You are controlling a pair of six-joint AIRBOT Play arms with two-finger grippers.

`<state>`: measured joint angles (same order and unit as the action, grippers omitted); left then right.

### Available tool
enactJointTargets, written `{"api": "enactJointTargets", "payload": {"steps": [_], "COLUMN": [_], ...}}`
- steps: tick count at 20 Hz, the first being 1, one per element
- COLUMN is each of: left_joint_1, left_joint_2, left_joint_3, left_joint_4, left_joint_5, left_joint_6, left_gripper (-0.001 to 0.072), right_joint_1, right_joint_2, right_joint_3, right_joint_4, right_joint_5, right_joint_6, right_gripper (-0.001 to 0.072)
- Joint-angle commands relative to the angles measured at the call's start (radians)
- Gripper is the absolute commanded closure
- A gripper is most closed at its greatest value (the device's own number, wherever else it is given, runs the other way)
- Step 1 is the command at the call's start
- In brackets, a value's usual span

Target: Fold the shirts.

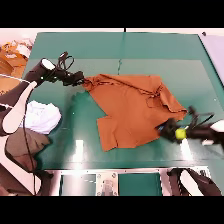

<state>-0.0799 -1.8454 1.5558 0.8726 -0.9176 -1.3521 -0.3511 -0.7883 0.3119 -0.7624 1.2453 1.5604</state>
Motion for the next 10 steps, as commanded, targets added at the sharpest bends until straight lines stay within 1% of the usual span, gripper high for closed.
{"api": "enactJointTargets", "payload": {"steps": [1, 4, 6, 8, 10], "left_joint_1": [0.0, 0.0, 0.0, 0.0, 0.002], "left_joint_2": [0.0, 0.0, 0.0, 0.0, 0.0], "left_joint_3": [0.0, 0.0, 0.0, 0.0, 0.008], "left_joint_4": [0.01, 0.01, 0.01, 0.01, 0.012], "left_joint_5": [-0.03, -0.046, -0.051, -0.053, -0.079], "left_joint_6": [0.001, 0.024, 0.026, 0.026, 0.026], "left_gripper": [0.0681, 0.0681, 0.0681, 0.0681, 0.0681], "right_joint_1": [0.156, 0.3, 0.367, 0.413, 0.431], "right_joint_2": [0.068, 0.038, 0.011, -0.029, -0.072], "right_joint_3": [-0.245, -0.266, -0.265, -0.259, -0.231], "right_joint_4": [0.148, 0.184, 0.241, 0.298, 0.34], "right_joint_5": [-0.13, -0.277, -0.387, -0.519, -0.64], "right_joint_6": [0.046, 0.072, 0.071, 0.03, -0.041], "right_gripper": [0.0311, 0.031, 0.0311, 0.0315, 0.0429]}}
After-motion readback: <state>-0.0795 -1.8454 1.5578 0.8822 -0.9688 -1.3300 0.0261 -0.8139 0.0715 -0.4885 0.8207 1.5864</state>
